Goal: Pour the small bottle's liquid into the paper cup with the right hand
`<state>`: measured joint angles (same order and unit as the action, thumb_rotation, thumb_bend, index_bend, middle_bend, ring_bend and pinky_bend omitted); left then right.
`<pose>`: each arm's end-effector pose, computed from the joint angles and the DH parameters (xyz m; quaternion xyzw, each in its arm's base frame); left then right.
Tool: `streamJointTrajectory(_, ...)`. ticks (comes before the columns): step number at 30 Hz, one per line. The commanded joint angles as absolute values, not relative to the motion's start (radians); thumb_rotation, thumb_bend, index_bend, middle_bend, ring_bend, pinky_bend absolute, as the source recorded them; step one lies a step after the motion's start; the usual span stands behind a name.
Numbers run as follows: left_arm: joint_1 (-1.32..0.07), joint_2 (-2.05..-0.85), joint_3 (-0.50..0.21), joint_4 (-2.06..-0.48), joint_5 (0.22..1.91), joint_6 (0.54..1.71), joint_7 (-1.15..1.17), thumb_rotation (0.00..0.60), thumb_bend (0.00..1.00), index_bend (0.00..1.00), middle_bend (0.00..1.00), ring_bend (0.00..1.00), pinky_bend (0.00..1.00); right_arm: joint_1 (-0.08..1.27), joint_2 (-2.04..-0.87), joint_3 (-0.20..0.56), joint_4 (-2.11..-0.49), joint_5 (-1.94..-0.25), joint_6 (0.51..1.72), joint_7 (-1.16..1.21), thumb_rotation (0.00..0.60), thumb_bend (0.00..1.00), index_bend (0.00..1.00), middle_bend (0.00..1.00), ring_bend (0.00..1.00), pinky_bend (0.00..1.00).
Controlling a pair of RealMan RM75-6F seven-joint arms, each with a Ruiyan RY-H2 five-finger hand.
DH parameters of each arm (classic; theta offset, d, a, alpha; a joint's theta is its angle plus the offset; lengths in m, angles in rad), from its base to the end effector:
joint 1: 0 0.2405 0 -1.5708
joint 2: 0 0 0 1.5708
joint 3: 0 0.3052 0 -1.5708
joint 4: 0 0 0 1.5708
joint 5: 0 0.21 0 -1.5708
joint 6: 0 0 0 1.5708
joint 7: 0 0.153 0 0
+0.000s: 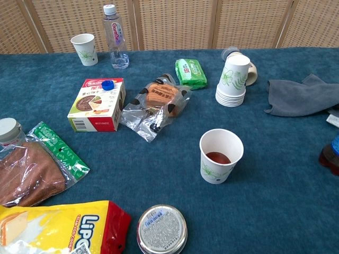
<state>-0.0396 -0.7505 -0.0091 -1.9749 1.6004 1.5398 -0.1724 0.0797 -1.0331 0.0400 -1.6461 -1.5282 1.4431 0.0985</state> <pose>-0.2835 0.1660 0.2664 -0.5798 -0.4254 -0.4444 0.5343 -0.3531 -0.1894 0.1997 0.6006 -0.4121 0.3906 0.5629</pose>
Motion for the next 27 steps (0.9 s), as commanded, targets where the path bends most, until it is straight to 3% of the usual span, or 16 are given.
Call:
streamJointTrajectory(1, -0.04, -0.751, -0.009, -1.975, 1.6, 1.54, -0.171, 0.6, 0.15, 0.0, 0.0, 0.0, 0.0, 0.081, -1.033, 0.039, -1.646, -1.529, 1.442, 0.103, 0.6, 0.0, 0.0, 0.0, 0.0, 0.0)
streamJointTrajectory(17, -0.047, -0.753, -0.007, -1.975, 1.604, 1.53, -0.163, 0.6, 0.15, 0.0, 0.0, 0.0, 0.0, 0.091, -1.027, 0.03, -1.635, -1.534, 1.416, 0.174, 0.6, 0.0, 0.0, 0.0, 0.0, 0.0)
streamJointTrajectory(27, -0.045, -0.758, -0.007, -1.98, 1.604, 1.535, -0.149, 0.6, 0.15, 0.0, 0.0, 0.0, 0.0, 0.159, -1.056, -0.028, -1.441, -1.667, 1.352, 0.718, 0.6, 0.0, 0.0, 0.0, 0.0, 0.0)
